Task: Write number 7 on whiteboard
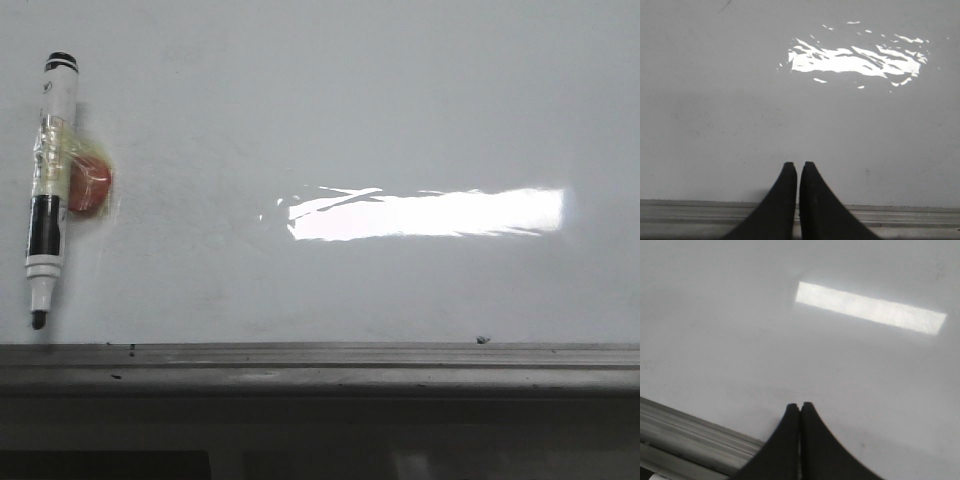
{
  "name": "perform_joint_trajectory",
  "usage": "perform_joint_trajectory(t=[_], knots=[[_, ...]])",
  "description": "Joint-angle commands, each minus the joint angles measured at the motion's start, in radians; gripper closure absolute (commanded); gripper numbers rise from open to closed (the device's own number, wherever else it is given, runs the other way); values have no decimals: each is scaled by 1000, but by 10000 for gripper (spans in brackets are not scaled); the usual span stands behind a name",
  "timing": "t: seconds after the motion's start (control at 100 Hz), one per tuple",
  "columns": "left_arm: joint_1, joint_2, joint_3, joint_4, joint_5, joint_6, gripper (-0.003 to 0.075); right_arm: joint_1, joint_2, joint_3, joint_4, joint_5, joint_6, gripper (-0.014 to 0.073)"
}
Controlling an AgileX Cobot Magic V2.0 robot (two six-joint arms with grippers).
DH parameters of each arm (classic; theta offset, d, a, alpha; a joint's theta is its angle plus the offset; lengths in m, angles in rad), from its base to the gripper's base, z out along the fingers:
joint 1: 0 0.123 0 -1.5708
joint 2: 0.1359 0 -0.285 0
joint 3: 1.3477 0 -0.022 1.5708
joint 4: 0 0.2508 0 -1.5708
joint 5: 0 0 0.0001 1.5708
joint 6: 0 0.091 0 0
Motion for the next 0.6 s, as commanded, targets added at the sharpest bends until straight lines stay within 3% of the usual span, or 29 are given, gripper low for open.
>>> perform_joint_trajectory(t=[0.0, 0.59], knots=[[4, -28, 24, -12, -48, -7, 741, -6, -14, 15, -12, -25, -3, 665], [-9, -28, 24, -12, -48, -7, 741, -6, -14, 15, -12, -25, -3, 665]])
